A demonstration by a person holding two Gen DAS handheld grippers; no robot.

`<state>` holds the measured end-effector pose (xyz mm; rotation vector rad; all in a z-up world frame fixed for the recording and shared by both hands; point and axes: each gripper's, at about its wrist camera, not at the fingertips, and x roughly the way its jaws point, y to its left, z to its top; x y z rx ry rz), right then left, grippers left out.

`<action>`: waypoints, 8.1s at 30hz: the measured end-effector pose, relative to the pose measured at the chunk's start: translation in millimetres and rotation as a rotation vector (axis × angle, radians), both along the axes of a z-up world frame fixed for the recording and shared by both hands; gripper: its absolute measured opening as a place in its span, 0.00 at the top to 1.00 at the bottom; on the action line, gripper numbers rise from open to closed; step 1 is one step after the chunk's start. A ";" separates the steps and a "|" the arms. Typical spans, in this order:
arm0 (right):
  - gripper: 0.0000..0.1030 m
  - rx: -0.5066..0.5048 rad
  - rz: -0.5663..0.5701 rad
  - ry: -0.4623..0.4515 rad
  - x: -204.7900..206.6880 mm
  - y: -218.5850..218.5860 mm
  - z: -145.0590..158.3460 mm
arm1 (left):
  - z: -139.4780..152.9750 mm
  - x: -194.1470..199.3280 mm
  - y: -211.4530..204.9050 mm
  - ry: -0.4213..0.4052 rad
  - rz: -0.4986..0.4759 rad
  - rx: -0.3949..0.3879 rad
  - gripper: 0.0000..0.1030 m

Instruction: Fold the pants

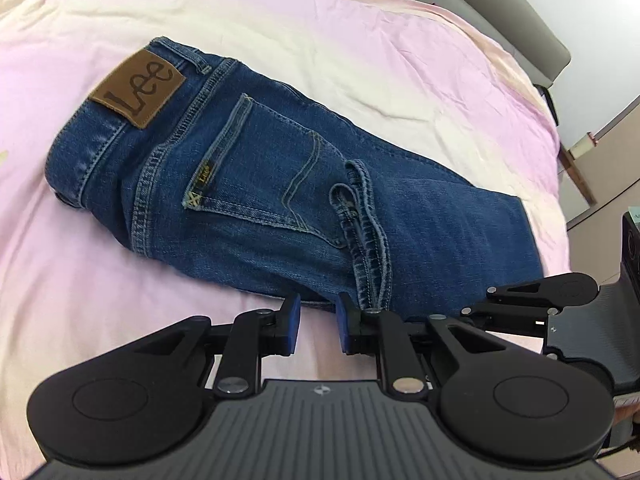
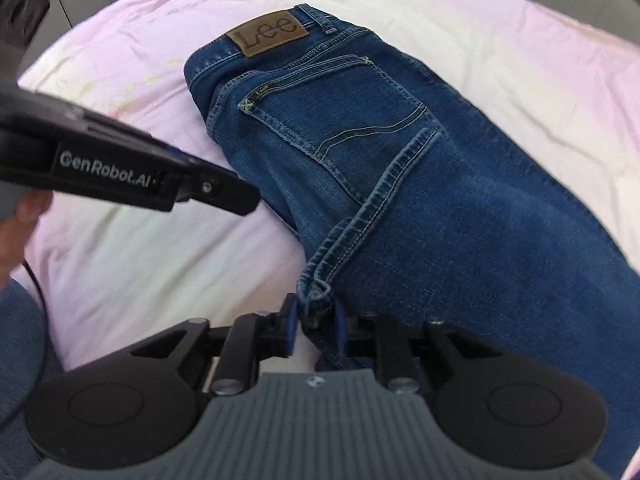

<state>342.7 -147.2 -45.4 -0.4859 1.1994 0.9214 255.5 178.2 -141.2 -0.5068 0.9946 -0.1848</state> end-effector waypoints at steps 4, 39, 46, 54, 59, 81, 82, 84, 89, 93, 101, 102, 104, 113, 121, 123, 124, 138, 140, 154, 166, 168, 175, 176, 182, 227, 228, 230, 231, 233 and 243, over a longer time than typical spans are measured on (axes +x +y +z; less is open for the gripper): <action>0.73 0.014 0.021 0.041 7.1 -7.6 18.2 | 3.5 5.0 -1.7 0.000 -0.017 -0.020 0.80; 0.92 0.114 -0.299 0.237 117.8 -20.4 6.4 | -38.0 69.2 0.4 0.071 0.065 -0.341 0.58; 0.92 0.092 -0.291 0.233 107.9 -11.2 -9.6 | -52.3 69.2 -3.3 0.118 0.080 -0.388 0.58; 0.92 -0.071 -0.119 0.072 86.3 1.5 -7.1 | -60.0 76.2 -12.4 0.152 0.045 -0.374 0.59; 0.92 0.019 -0.259 0.205 101.3 -31.9 3.1 | -59.0 78.6 -19.0 0.147 0.019 -0.339 0.63; 0.91 0.159 -0.407 0.359 89.5 -39.9 1.6 | -34.4 73.4 -6.9 0.072 0.077 -0.166 0.98; 0.91 0.161 -0.417 0.370 88.6 -36.8 -5.4 | -34.6 70.2 -3.0 0.080 0.074 -0.155 0.98; 0.91 0.161 -0.422 0.393 87.0 -30.5 -17.8 | -37.1 66.5 1.9 0.105 0.061 -0.151 0.95; 0.89 0.129 -0.401 0.381 85.0 -18.4 -29.2 | -54.3 59.9 3.8 0.138 0.082 -0.260 0.76; 0.76 0.156 -0.335 0.380 81.4 -22.2 -9.8 | -63.9 57.5 7.6 0.131 0.116 -0.356 0.62; 0.91 0.195 -0.337 0.274 76.0 -61.4 23.6 | -55.3 71.4 -12.2 0.178 0.045 -0.281 0.51; 0.92 0.202 -0.357 0.270 78.3 -67.1 24.4 | -53.5 73.9 -16.1 0.205 0.030 -0.260 0.51; 0.92 0.159 -0.373 0.222 80.6 -68.7 20.4 | -51.7 78.8 -25.5 0.248 -0.003 -0.228 0.42; 1.00 0.140 -0.243 0.145 46.3 -30.6 -13.6 | -56.2 74.5 -15.0 0.223 0.082 -0.330 0.44; 1.00 0.170 -0.145 0.111 26.2 -25.2 -10.3 | -66.8 86.4 -34.8 0.237 0.044 -0.292 0.32; 1.00 0.165 -0.147 0.126 25.7 -26.1 -11.6 | -69.7 88.2 -45.9 0.236 0.036 -0.237 0.47; 1.00 0.157 -0.148 0.128 25.1 -27.0 -11.2 | -70.0 87.3 -47.3 0.236 0.042 -0.207 0.60; 0.96 0.002 -0.374 -0.058 50.9 -133.9 41.6 | 86.3 78.7 -68.9 -0.175 -0.155 0.120 0.92; 0.94 -0.013 -0.420 -0.081 58.8 -151.1 48.2 | 112.6 89.1 -62.8 -0.191 -0.181 0.195 0.92; 0.83 -0.019 -0.398 -0.115 65.6 -153.3 29.0 | 74.5 118.3 64.2 0.107 -0.106 0.419 0.92; 0.72 -0.035 -0.416 -0.166 75.9 -167.0 39.1 | 19.7 125.7 84.3 0.111 -0.090 0.444 0.90; 0.69 -0.047 -0.433 -0.185 83.5 -171.7 43.8 | 31.0 122.5 80.1 0.066 -0.089 0.455 0.90; 0.69 -0.005 -0.546 -0.152 123.5 -181.2 42.2 | 27.9 134.6 78.4 0.078 -0.106 0.488 0.91; 0.69 -0.006 -0.564 -0.121 125.8 -180.8 34.4 | 17.2 135.2 78.4 0.085 -0.106 0.501 0.90; 0.64 -0.161 -0.521 -0.209 98.7 -192.4 -2.2 | 6.1 121.2 79.9 0.050 -0.063 0.553 0.62; 0.78 -0.144 -0.522 -0.201 6.0 -267.6 41.2 | 40.0 25.3 9.4 0.086 -0.105 0.726 0.90; 0.77 -0.117 -0.536 -0.181 7.6 -267.9 46.3 | 44.9 25.7 -1.8 0.073 -0.121 0.722 0.90; 0.75 -0.063 -0.567 -0.132 18.8 -269.8 54.1 | 52.1 30.6 -19.5 0.047 -0.151 0.716 0.90; 0.70 -0.040 -0.580 -0.110 23.6 -270.1 57.3 | 54.3 34.3 -28.2 0.033 -0.168 0.715 0.90; 0.65 -0.001 -0.602 -0.070 33.4 -269.0 62.3 | 56.2 43.9 -43.4 0.014 -0.198 0.705 0.90; 0.62 0.069 -0.579 -0.006 77.6 -242.1 51.6 | 15.4 86.7 -114.4 -0.020 -0.336 0.550 0.90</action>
